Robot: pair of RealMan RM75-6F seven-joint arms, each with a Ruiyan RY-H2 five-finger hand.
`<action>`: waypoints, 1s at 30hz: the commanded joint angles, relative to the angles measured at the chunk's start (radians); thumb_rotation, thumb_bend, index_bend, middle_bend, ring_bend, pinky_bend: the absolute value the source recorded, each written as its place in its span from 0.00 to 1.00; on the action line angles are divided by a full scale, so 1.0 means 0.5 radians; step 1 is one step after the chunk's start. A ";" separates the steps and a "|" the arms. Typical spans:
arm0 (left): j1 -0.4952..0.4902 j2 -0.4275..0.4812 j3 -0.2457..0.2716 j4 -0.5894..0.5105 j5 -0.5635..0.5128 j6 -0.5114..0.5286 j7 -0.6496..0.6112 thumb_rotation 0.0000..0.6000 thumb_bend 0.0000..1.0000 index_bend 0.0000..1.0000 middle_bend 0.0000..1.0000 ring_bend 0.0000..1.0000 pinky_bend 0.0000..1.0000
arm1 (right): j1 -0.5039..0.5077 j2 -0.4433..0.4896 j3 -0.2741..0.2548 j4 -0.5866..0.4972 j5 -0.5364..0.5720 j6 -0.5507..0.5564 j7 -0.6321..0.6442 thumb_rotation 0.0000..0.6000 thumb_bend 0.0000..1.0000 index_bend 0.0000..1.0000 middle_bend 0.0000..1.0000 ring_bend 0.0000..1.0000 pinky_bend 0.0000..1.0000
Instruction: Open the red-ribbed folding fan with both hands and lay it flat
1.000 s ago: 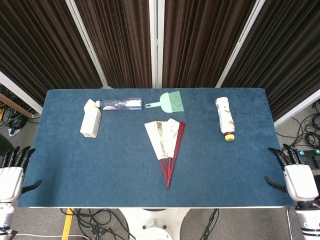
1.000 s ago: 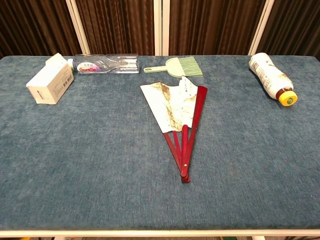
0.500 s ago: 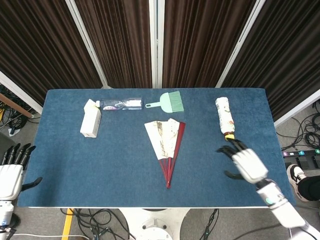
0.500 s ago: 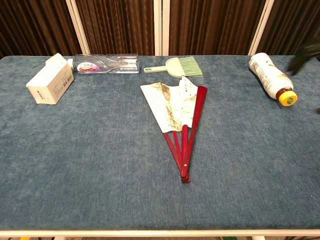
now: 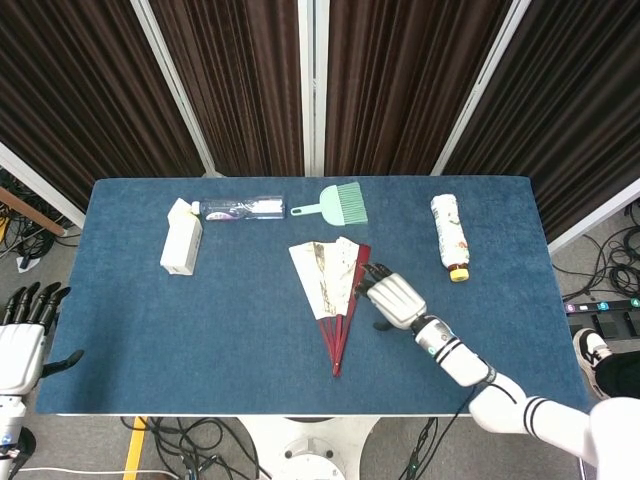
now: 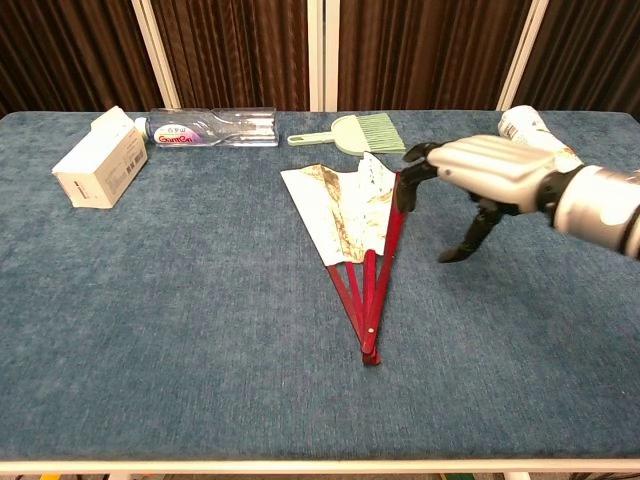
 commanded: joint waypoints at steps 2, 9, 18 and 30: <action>-0.006 0.000 -0.001 0.001 -0.005 -0.011 -0.004 1.00 0.04 0.12 0.09 0.01 0.07 | 0.102 -0.270 -0.002 0.326 0.018 0.064 0.054 1.00 0.03 0.41 0.37 0.08 0.15; -0.008 -0.002 0.000 0.004 -0.006 -0.011 -0.021 1.00 0.04 0.12 0.09 0.01 0.07 | 0.149 -0.502 -0.050 0.655 -0.011 0.193 0.153 1.00 0.07 0.43 0.39 0.09 0.15; -0.003 -0.008 0.008 0.014 -0.007 -0.010 -0.049 1.00 0.04 0.12 0.09 0.01 0.07 | 0.145 -0.658 -0.153 0.936 -0.057 0.315 0.245 1.00 0.11 0.46 0.40 0.11 0.15; -0.032 0.000 -0.003 0.021 0.029 -0.009 -0.062 1.00 0.04 0.12 0.09 0.01 0.07 | 0.249 -0.832 -0.254 1.300 -0.158 0.440 0.365 1.00 0.60 0.61 0.47 0.23 0.15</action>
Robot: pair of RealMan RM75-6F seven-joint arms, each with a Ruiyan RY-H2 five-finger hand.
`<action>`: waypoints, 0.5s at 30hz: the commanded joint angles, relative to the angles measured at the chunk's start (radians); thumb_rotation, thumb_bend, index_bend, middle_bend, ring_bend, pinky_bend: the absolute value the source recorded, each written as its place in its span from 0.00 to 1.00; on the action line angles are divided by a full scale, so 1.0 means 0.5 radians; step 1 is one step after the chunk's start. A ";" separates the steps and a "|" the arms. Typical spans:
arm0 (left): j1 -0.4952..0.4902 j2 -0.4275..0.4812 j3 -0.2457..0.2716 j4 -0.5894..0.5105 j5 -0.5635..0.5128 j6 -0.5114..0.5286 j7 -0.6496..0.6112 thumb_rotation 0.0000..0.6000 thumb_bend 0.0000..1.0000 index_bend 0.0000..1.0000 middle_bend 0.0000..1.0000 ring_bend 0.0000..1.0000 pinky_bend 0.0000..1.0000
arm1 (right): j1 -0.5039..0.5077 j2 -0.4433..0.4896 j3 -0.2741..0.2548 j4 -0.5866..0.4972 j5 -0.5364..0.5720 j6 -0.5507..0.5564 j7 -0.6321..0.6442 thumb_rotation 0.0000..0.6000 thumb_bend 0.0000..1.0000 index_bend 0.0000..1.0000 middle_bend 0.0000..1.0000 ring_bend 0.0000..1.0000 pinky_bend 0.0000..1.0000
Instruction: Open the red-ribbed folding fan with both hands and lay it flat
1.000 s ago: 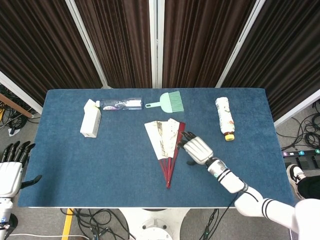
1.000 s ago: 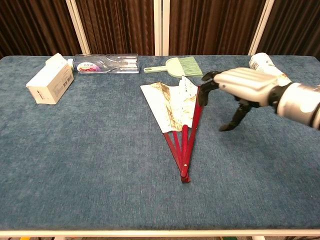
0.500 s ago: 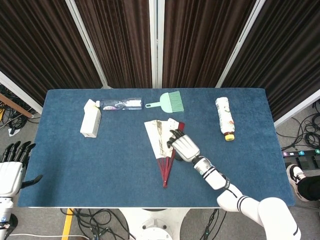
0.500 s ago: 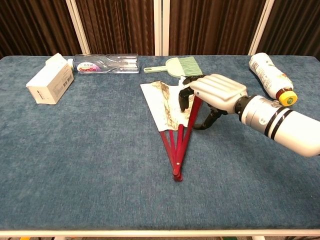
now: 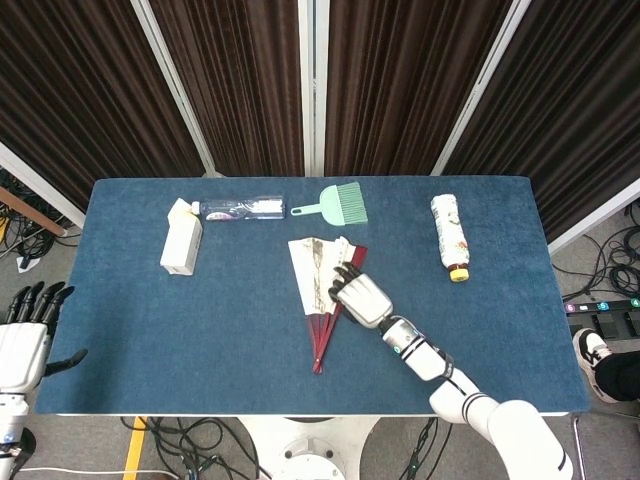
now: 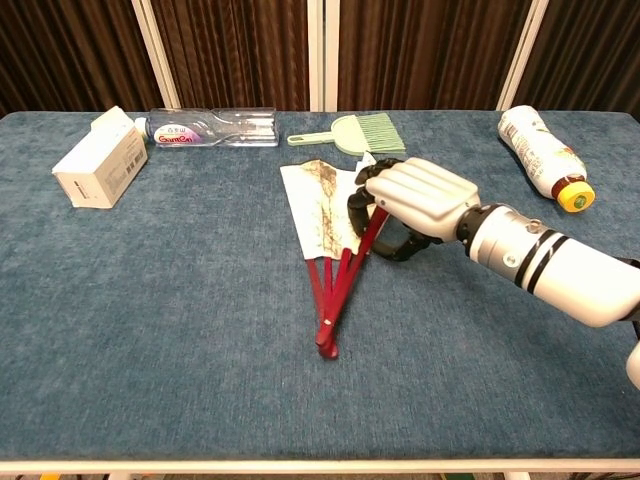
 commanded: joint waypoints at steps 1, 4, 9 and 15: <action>-0.020 0.006 -0.009 0.009 0.030 0.003 -0.019 1.00 0.04 0.12 0.09 0.01 0.07 | 0.066 -0.011 -0.044 0.062 -0.056 0.035 0.030 1.00 0.66 0.63 0.49 0.24 0.16; -0.061 0.016 -0.031 0.011 0.062 -0.011 -0.101 1.00 0.04 0.12 0.09 0.01 0.07 | 0.138 0.054 -0.085 0.051 -0.124 0.092 0.032 1.00 0.82 0.70 0.54 0.30 0.21; -0.179 0.033 -0.076 -0.015 0.110 -0.105 -0.381 1.00 0.04 0.14 0.09 0.01 0.07 | 0.279 0.322 -0.105 -0.201 -0.211 0.180 0.058 1.00 0.93 0.79 0.60 0.39 0.27; -0.397 -0.002 -0.136 -0.053 0.128 -0.338 -0.841 1.00 0.04 0.15 0.09 0.01 0.12 | 0.440 0.779 -0.078 -0.758 -0.260 0.141 -0.003 1.00 0.93 0.86 0.65 0.45 0.29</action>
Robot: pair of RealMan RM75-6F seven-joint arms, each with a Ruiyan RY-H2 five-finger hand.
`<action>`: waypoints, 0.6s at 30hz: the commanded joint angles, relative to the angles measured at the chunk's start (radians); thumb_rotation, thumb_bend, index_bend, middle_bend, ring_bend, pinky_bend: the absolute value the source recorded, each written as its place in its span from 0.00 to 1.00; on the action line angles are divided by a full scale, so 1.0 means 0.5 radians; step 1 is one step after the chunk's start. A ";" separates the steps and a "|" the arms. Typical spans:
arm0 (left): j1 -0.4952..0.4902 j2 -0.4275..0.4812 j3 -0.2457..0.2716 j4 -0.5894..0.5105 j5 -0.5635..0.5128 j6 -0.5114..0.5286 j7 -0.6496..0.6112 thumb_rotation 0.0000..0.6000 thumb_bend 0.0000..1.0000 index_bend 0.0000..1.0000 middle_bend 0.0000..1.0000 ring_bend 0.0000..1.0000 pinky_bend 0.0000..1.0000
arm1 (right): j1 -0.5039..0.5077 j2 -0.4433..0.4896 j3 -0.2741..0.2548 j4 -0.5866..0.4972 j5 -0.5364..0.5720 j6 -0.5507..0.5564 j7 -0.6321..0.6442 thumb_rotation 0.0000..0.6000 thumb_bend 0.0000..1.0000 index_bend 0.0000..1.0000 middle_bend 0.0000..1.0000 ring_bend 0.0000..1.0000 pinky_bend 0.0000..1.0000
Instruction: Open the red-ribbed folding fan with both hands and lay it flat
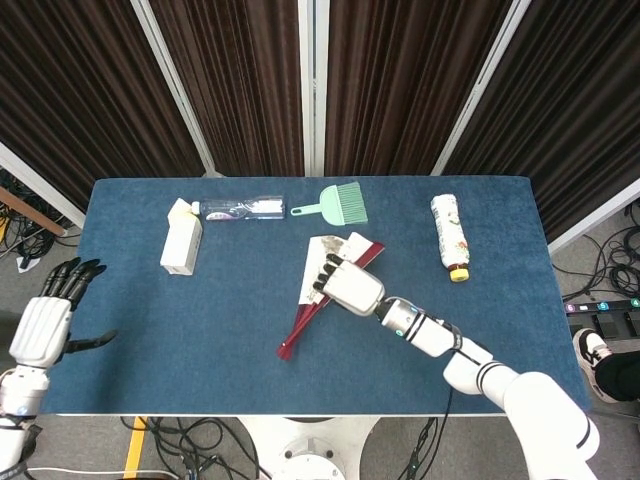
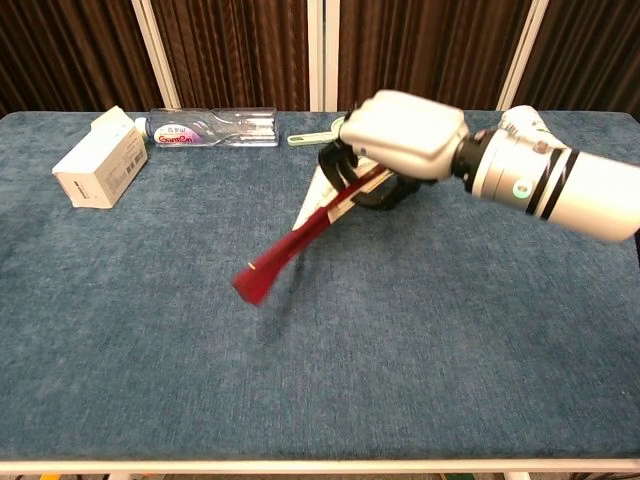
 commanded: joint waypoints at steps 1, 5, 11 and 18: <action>-0.194 -0.045 -0.068 -0.035 -0.011 -0.219 -0.411 1.00 0.04 0.15 0.09 0.01 0.12 | 0.150 0.388 0.025 -0.471 -0.043 -0.041 -0.066 1.00 0.92 0.87 0.66 0.45 0.29; -0.331 -0.133 -0.129 -0.027 -0.063 -0.364 -0.721 1.00 0.04 0.14 0.09 0.01 0.14 | 0.192 0.630 0.099 -0.827 0.018 -0.109 -0.152 1.00 0.92 0.87 0.66 0.46 0.30; -0.525 -0.334 -0.213 0.020 -0.181 -0.592 -1.093 1.00 0.04 0.15 0.09 0.01 0.15 | 0.225 0.852 0.209 -1.191 0.118 -0.172 -0.200 1.00 0.92 0.87 0.66 0.46 0.31; -0.697 -0.573 -0.257 0.175 -0.185 -0.676 -1.161 1.00 0.04 0.15 0.11 0.01 0.16 | 0.280 0.981 0.325 -1.467 0.283 -0.334 -0.182 1.00 0.92 0.87 0.66 0.46 0.31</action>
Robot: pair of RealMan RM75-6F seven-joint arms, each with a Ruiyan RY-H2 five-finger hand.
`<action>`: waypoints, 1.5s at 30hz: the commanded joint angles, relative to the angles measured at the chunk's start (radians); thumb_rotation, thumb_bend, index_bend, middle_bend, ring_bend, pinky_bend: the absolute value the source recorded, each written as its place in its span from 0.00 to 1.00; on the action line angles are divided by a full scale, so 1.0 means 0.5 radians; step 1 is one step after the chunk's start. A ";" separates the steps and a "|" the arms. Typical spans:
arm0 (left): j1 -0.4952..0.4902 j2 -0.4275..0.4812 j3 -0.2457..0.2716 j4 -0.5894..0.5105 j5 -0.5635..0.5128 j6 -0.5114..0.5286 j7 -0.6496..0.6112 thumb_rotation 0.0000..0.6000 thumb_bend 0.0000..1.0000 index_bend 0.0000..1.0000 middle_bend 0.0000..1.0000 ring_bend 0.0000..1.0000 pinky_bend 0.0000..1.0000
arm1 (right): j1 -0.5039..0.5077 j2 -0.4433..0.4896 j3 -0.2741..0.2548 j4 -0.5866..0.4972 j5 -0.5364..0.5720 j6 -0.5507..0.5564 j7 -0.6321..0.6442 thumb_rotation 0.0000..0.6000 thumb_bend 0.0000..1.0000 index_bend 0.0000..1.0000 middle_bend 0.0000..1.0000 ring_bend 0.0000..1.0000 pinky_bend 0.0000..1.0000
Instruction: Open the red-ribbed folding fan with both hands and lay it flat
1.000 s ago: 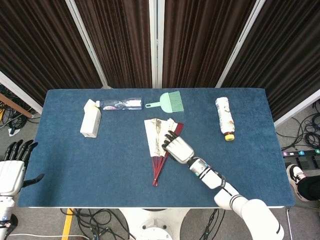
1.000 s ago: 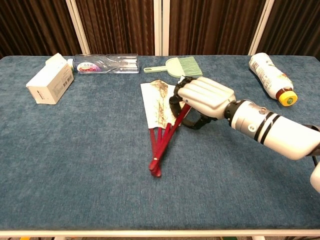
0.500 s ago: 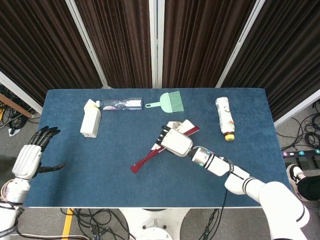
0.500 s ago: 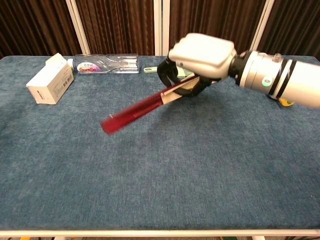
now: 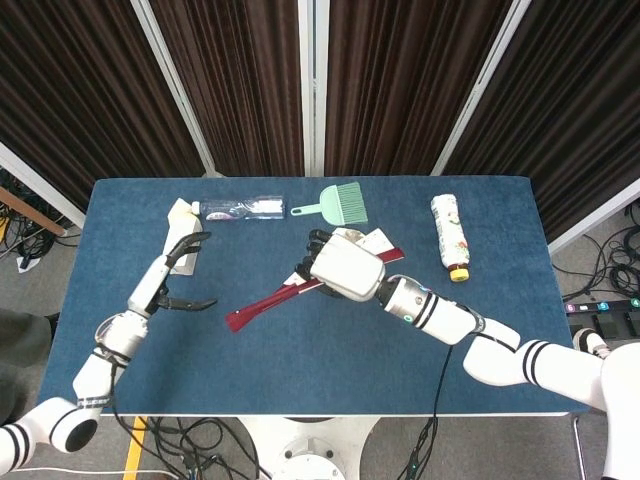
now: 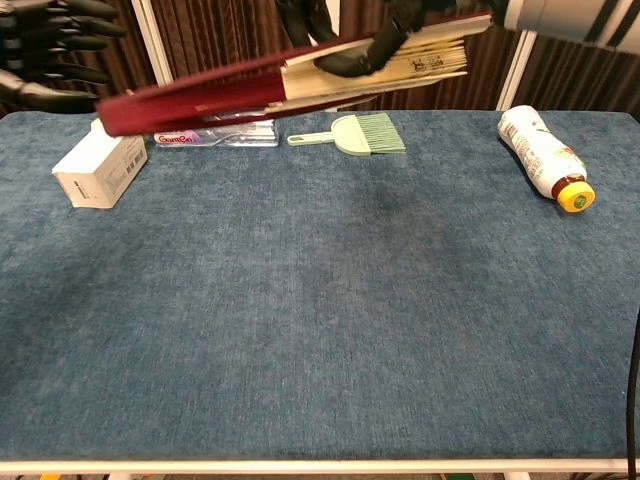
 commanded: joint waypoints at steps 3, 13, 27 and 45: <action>-0.134 -0.213 -0.032 0.105 -0.013 -0.044 0.065 1.00 0.04 0.17 0.13 0.01 0.18 | 0.064 0.044 0.101 -0.139 0.146 -0.151 -0.030 1.00 0.92 0.87 0.66 0.46 0.31; -0.223 -0.483 -0.078 0.190 -0.108 -0.033 0.063 1.00 0.04 0.25 0.19 0.03 0.19 | 0.102 -0.047 0.178 -0.169 0.332 -0.278 -0.055 1.00 0.92 0.87 0.66 0.46 0.29; -0.266 -0.666 -0.158 0.307 -0.369 -0.105 0.246 1.00 0.04 0.31 0.26 0.08 0.25 | 0.107 -0.107 0.209 -0.155 0.407 -0.323 -0.033 1.00 0.92 0.87 0.66 0.46 0.28; -0.256 -0.836 -0.244 0.395 -0.458 -0.050 0.234 1.00 0.18 0.50 0.42 0.22 0.32 | 0.095 -0.145 0.230 -0.138 0.449 -0.331 -0.013 1.00 0.92 0.86 0.66 0.46 0.28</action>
